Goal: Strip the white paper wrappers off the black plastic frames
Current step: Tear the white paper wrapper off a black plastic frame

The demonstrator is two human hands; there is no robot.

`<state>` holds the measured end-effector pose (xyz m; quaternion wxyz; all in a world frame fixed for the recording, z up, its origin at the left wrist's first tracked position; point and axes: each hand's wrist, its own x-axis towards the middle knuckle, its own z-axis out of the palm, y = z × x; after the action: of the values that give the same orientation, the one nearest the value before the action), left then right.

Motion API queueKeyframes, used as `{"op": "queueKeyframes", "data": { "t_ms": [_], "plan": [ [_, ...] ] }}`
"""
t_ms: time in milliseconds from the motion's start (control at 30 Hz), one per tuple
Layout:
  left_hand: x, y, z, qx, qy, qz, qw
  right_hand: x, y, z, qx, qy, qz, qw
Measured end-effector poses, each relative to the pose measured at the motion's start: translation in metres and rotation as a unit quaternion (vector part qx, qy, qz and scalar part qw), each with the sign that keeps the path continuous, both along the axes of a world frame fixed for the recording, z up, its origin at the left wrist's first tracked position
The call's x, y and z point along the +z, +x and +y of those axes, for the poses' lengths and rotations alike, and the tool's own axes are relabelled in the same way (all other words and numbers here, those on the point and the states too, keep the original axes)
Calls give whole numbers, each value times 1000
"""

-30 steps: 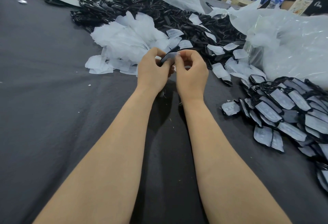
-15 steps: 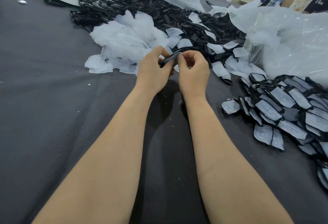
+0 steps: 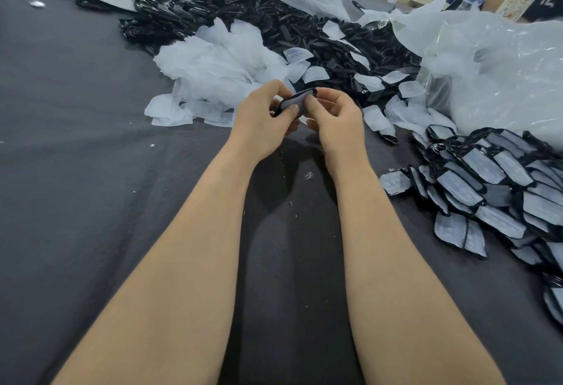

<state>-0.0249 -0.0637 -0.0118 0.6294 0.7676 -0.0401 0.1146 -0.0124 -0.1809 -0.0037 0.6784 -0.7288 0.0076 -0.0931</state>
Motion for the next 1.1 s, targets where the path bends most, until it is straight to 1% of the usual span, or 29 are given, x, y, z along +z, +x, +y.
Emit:
{"op": "queueKeyframes", "data": {
  "t_ms": [133,333,467,600,833,933,1100],
  "plan": [
    [2,-1,0,-21,-37,12,999,3,1,-3,43,50,30,997],
    [6,-3,-2,-19,-71,36,997,3,3,-5,55,65,44,995],
    [7,-4,-3,-16,-86,34,996,3,2,-2,46,88,46,994],
    [7,-4,-4,-6,-108,39,993,1,0,1,35,90,31,995],
    [8,-4,-5,43,-111,58,991,1,-5,9,28,35,18,999],
    [6,-3,-6,37,-81,57,994,3,-5,10,30,39,12,999],
    [5,-2,-6,20,-78,47,996,4,-5,10,7,58,11,998]
  ]
}}
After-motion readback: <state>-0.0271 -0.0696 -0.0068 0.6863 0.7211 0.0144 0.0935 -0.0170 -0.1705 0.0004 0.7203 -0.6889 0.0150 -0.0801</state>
